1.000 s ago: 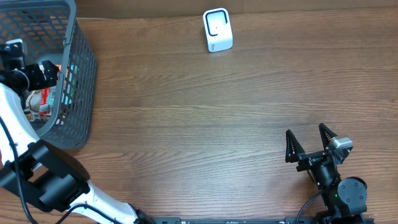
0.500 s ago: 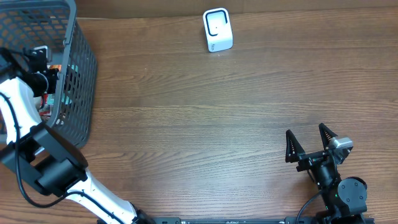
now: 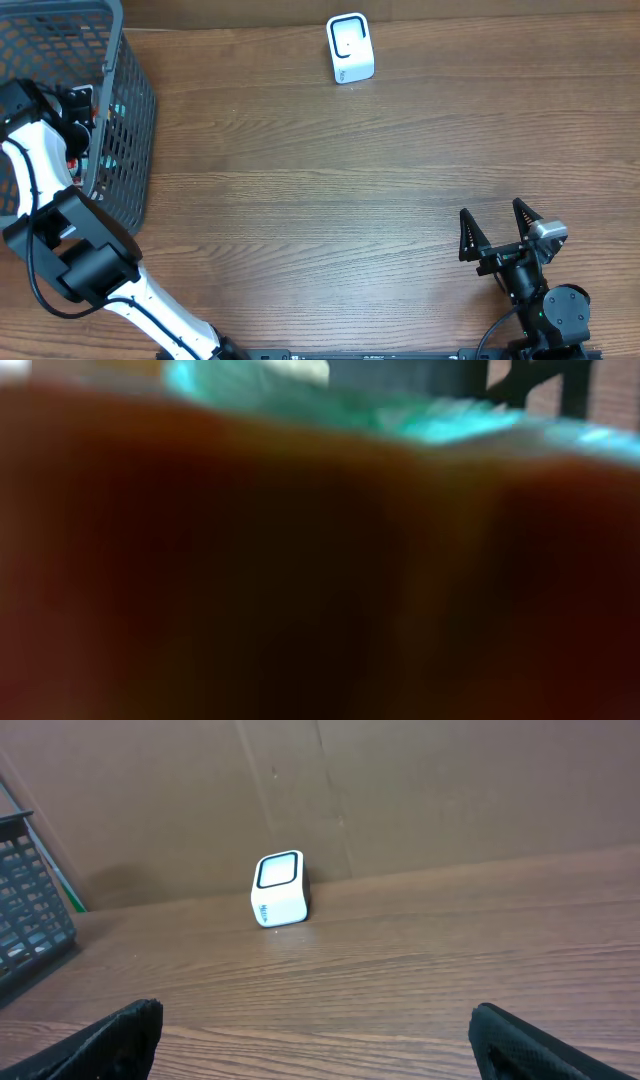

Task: Scan the item barcode
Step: 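Reach the left gripper into the basket and grasp the green-orange snack pack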

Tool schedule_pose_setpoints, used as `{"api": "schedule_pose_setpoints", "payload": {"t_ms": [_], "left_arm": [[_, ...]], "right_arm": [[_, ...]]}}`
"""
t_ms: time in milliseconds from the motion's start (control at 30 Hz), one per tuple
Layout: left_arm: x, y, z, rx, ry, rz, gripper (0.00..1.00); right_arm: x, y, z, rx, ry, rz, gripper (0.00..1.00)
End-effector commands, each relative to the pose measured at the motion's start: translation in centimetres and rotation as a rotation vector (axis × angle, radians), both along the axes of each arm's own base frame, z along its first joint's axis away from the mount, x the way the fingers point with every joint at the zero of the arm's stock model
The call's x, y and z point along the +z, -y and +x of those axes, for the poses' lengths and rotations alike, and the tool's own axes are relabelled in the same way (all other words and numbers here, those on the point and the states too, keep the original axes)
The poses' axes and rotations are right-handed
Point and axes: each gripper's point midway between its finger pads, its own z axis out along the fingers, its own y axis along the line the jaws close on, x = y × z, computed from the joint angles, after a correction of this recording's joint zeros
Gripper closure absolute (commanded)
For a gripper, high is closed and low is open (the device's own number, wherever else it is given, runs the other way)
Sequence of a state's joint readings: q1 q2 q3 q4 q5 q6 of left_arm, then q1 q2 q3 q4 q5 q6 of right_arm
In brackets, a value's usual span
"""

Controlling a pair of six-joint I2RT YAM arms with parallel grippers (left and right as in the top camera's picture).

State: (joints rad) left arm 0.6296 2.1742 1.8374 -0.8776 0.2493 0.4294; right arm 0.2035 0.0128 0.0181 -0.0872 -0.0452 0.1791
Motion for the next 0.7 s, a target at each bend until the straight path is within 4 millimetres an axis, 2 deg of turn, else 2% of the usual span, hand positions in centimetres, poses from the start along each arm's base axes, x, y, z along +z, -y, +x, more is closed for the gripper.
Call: {"api": "schedule_pose_setpoints", "payload": {"t_ms": [0,67,133,267,367,533,667], "left_arm": [[-1.1,0.5,0.5,-0.032,-0.011,-0.011,0.18],[-0.9,0.4,0.6,-0.031,-0.005,-0.007,0.36],[-0.9,0.3,0.6,-0.031,-0.004,-0.006,0.39],[-0.4,0.4,0.7,-0.031,0.005,-0.005,0.52],[1.1,0.3,0.9,-0.012,0.033,0.000,0.53],[6.3,-0.1,1.7,0.012,0.133,0.048,0.52],[12.1,-0.1,2.0,0.033,0.246,0.094,0.52]], "right_arm": [[-0.2,0.1,0.0,-0.005,0.004,0.001,0.00],[-0.2,0.1,0.0,-0.005,0.004,0.001,0.00],[-0.2,0.1,0.0,-0.005,0.004,0.001,0.00],[-0.2,0.1,0.0,-0.004,0.004,0.001,0.00],[-0.2,0.1,0.0,-0.005,0.004,0.001,0.00],[-0.2,0.1,0.0,-0.005,0.004,0.001,0.00],[-0.2,0.1,0.0,-0.005,0.004,0.001,0.00]]}}
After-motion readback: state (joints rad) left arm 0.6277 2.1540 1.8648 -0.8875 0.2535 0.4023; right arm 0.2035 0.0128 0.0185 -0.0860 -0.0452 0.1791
